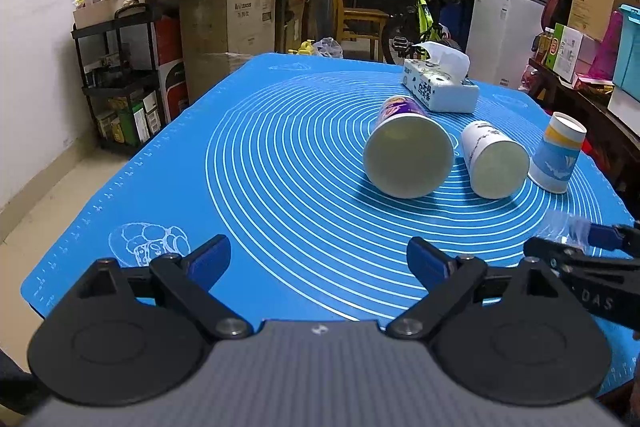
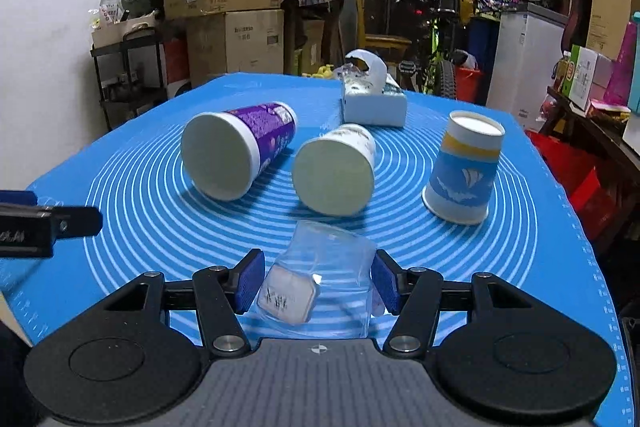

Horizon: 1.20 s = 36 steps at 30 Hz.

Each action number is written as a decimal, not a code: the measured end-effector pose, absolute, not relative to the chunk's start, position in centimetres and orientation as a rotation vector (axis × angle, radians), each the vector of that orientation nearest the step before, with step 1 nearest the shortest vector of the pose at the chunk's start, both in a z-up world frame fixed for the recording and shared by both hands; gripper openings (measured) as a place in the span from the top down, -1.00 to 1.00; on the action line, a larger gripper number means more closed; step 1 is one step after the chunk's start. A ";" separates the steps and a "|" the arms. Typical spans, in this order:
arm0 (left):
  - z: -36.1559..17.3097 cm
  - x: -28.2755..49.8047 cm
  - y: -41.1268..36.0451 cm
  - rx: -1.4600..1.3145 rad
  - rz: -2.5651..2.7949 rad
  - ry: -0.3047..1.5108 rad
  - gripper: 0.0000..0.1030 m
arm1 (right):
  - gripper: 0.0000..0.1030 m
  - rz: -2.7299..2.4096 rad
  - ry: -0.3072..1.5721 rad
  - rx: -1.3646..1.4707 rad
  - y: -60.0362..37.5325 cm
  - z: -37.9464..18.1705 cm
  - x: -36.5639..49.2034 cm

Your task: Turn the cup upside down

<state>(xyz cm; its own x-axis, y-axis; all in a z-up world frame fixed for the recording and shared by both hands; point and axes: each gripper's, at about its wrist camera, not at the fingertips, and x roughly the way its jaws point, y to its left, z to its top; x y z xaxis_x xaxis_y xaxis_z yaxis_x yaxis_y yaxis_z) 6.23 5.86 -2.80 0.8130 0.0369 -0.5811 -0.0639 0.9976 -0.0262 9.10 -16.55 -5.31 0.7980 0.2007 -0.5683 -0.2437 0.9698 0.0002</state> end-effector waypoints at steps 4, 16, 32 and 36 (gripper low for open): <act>-3.0 5.9 5.4 -0.041 0.039 0.625 -0.83 | -0.21 0.234 0.606 -0.075 -16.9 -5.5 8.0; -2.3 4.6 4.1 -0.016 0.032 0.632 -0.83 | -0.41 0.265 0.628 -0.036 -17.3 -5.2 7.3; -1.0 -0.2 1.2 0.033 -0.034 0.619 -0.83 | -0.71 0.185 0.637 -0.053 -20.7 -2.6 0.2; -1.1 -1.5 -0.1 0.059 -0.063 0.621 -0.83 | -0.71 0.162 0.654 -0.047 -21.9 -2.8 -1.8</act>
<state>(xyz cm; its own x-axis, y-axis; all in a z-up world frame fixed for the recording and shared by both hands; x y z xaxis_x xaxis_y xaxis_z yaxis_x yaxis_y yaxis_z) -1.47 -0.06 -1.13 0.8112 -0.0414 -0.5833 0.0768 0.9964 0.0361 -1.77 -21.92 -2.78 0.7814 0.1349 -0.6093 -0.1644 0.9864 0.0076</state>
